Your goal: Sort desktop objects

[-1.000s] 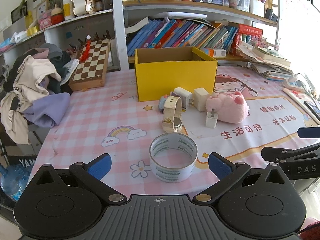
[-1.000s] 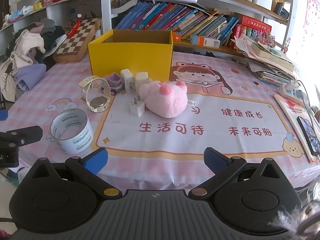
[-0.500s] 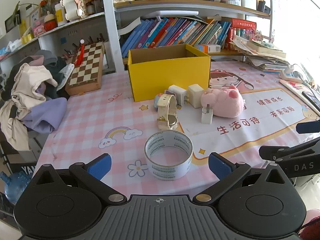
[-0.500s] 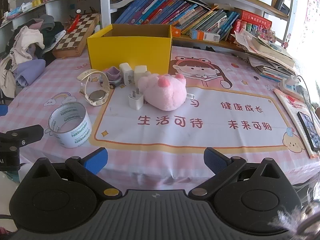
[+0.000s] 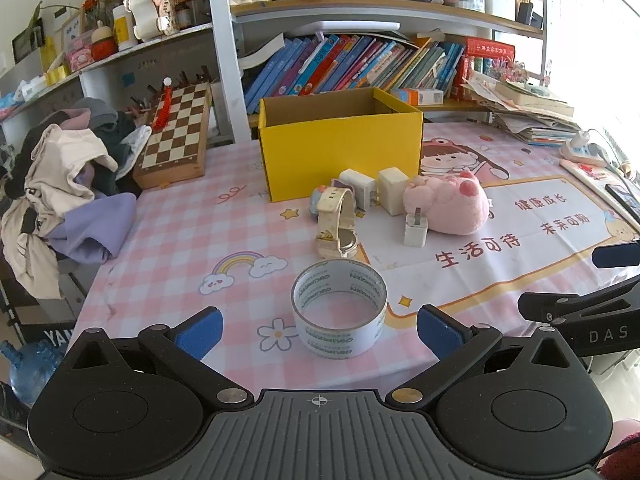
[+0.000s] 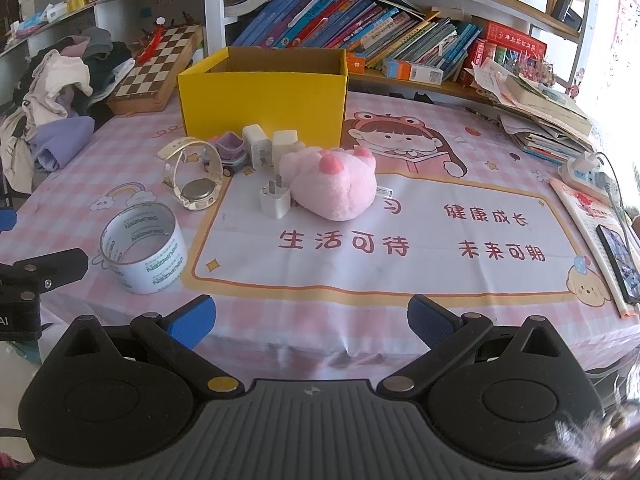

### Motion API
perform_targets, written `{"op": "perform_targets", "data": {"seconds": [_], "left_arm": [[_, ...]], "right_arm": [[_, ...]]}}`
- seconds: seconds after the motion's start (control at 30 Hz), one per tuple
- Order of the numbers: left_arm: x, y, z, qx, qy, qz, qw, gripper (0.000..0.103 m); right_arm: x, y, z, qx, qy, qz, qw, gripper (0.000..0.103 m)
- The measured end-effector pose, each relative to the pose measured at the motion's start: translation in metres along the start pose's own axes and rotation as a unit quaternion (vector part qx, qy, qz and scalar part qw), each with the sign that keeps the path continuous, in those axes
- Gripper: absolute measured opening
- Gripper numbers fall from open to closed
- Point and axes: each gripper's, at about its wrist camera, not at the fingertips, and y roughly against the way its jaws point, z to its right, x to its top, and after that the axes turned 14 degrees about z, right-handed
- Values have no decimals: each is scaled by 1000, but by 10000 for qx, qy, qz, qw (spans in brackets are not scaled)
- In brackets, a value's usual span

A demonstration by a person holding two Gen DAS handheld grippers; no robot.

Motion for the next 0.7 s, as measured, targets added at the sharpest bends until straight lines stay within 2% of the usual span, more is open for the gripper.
{"op": "perform_targets", "data": {"seconds": [0.7], "left_arm": [[0, 2, 0, 4, -11, 2, 10000, 103]], "right_arm": [[-1, 2, -2, 109, 24, -92, 9999, 103]]}}
